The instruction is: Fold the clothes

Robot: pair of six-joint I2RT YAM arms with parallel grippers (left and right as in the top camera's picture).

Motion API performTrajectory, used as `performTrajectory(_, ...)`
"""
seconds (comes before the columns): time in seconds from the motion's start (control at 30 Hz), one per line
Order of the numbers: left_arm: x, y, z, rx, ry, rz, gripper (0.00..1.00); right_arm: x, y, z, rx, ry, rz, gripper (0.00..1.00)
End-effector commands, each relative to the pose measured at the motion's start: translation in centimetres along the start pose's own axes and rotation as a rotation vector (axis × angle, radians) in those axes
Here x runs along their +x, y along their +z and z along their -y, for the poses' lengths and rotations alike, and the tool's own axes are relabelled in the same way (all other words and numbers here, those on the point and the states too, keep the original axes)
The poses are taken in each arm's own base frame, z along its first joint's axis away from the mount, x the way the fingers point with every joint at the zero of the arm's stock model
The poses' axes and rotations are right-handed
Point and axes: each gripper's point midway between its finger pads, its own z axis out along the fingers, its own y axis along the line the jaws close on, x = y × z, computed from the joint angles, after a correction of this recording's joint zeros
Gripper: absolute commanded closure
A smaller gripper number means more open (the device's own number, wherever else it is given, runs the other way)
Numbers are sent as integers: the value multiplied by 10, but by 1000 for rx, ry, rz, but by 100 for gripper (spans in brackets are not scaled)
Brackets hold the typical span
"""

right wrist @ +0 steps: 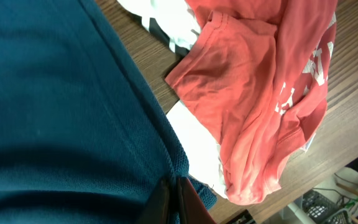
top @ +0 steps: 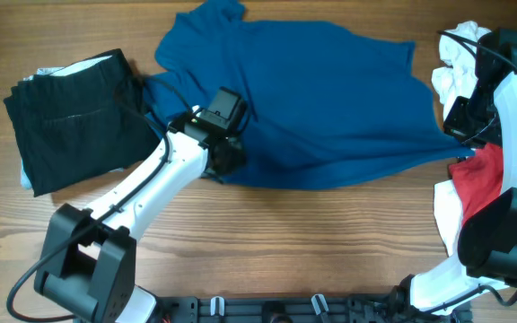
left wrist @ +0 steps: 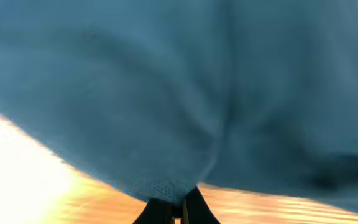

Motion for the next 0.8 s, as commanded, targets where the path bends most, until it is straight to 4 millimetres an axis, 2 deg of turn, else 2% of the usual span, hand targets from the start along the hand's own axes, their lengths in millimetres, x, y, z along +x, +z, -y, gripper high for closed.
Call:
performTrajectory(0.0, -3, -23, 75, 255, 64, 56, 96, 0, -2, 2, -3, 22, 9, 96)
performTrajectory(0.07, 8, -11, 87, 255, 101, 37, 96, 0, -2, 2, -2, 21, 8, 96)
performTrajectory(0.13, 18, -7, 82, 225, 112, 3, 94, 0, -2, 2, -3, 21, 9, 96)
performTrajectory(0.2, 21, -10, 73, 201, 164, -7, 85, -1, -2, 1, -4, 22, 11, 96)
performTrajectory(0.23, 18, -13, 61, 163, 178, -2, 86, -1, -2, 1, -4, 22, 11, 96)
performTrajectory(0.27, 15, -16, 42, 97, 162, 5, 96, -1, -2, 2, -4, 22, 10, 96)
performTrajectory(0.33, 9, -26, 28, 80, 162, 15, 96, 0, -2, 0, -10, 21, 7, 96)
performTrajectory(0.4, -7, -52, 20, 105, 146, 69, 96, 3, -4, -10, -75, 2, -6, 96)
performTrajectory(0.47, -36, -106, 5, 152, 105, 191, 96, 4, -17, -10, -111, 11, 28, 96)
performTrajectory(0.5, -52, -144, -5, 183, 77, 278, 96, 3, -32, -6, -123, 20, 74, 96)
performTrajectory(0.57, -74, -216, -31, 232, 22, 464, 96, 4, -67, 4, -155, 32, 189, 96)
performTrajectory(0.6, -78, -262, -50, 257, -18, 581, 96, 9, -99, 15, -185, 57, 294, 96)
performTrajectory(0.67, -69, -301, -69, 266, -46, 673, 96, 17, -132, 27, -216, 84, 408, 96)
performTrajectory(0.7, -57, -330, -81, 261, -28, 749, 96, 27, -169, 40, -253, 116, 546, 96)
performTrajectory(0.77, -45, -360, -95, 267, -58, 840, 96, 39, -217, 57, -307, 160, 735, 96)
